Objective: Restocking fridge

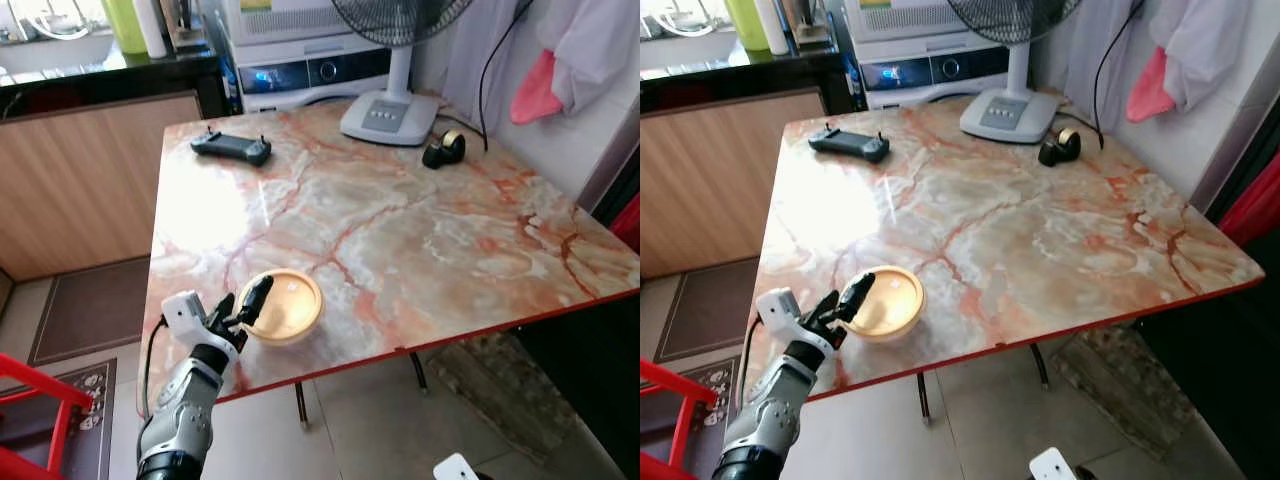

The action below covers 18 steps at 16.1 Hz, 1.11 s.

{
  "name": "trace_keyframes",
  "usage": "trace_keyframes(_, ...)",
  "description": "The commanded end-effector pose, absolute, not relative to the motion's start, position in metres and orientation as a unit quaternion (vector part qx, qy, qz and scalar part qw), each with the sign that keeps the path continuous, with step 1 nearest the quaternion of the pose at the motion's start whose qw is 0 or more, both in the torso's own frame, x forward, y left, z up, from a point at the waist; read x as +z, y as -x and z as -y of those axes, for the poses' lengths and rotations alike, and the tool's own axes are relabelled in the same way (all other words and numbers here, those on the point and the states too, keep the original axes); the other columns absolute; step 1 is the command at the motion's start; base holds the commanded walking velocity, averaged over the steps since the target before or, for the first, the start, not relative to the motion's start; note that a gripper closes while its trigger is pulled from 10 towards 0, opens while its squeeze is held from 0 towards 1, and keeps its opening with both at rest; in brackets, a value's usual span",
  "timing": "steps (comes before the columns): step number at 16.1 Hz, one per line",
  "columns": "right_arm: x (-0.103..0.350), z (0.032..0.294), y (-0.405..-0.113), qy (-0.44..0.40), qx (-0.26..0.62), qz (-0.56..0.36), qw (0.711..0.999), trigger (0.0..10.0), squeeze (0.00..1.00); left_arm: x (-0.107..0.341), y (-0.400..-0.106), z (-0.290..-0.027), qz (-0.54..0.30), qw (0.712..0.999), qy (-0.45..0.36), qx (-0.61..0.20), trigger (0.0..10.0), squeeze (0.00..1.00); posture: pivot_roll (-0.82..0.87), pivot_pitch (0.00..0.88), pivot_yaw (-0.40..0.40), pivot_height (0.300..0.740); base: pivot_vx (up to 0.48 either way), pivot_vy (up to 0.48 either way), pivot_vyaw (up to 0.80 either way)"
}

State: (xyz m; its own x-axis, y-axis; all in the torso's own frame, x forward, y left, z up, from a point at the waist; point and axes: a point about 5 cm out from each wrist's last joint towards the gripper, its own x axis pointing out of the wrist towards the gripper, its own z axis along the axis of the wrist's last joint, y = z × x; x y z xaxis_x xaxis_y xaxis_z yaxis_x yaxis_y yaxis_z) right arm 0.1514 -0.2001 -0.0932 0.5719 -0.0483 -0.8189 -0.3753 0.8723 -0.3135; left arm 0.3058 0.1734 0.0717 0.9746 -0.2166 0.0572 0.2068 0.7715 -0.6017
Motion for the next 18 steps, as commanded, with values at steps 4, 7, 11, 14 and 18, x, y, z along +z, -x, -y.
trace_keyframes(4, -0.095, 0.202, -0.145, 0.245, 0.1, -0.457, 0.849, 10.0, 0.0, 0.067, -0.312, -0.163, -0.015, 0.928, 0.343, -0.145, 10.0, 0.0, -0.05, 0.015, -0.01, 0.74, 0.0, 0.0, 0.0)
trace_keyframes(7, -0.096, 0.202, -0.143, 0.249, 0.1, -0.456, 0.849, 10.0, 0.0, 0.06, -0.314, -0.155, -0.05, 0.924, 0.341, -0.165, 10.0, 0.0, -0.06, 0.029, -0.002, 0.74, 0.0, 0.0, 0.0)
trace_keyframes(11, -0.097, 0.202, -0.139, 0.25, 0.102, -0.456, 0.848, 10.0, 0.0, 0.058, -0.317, -0.153, -0.055, 0.922, 0.344, -0.165, 0.0, 0.0, -0.06, 0.038, -0.001, 0.74, 0.0, 0.0, 0.0)
trace_keyframes(14, -0.097, 0.203, -0.138, 0.252, 0.106, -0.457, 0.846, 10.0, 0.0, 0.058, -0.32, -0.15, -0.055, 0.923, 0.344, -0.166, 0.0, 0.0, -0.07, 0.043, -0.002, 0.74, 0.0, 0.0, 0.0)
trace_keyframes(18, -0.096, 0.204, -0.141, 0.256, 0.108, -0.455, 0.846, 10.0, 0.0, 0.063, -0.325, -0.151, -0.047, 0.924, 0.343, -0.163, 0.0, 0.0, -0.07, 0.017, 0.002, 0.74, 0.0, 0.0, 0.0)
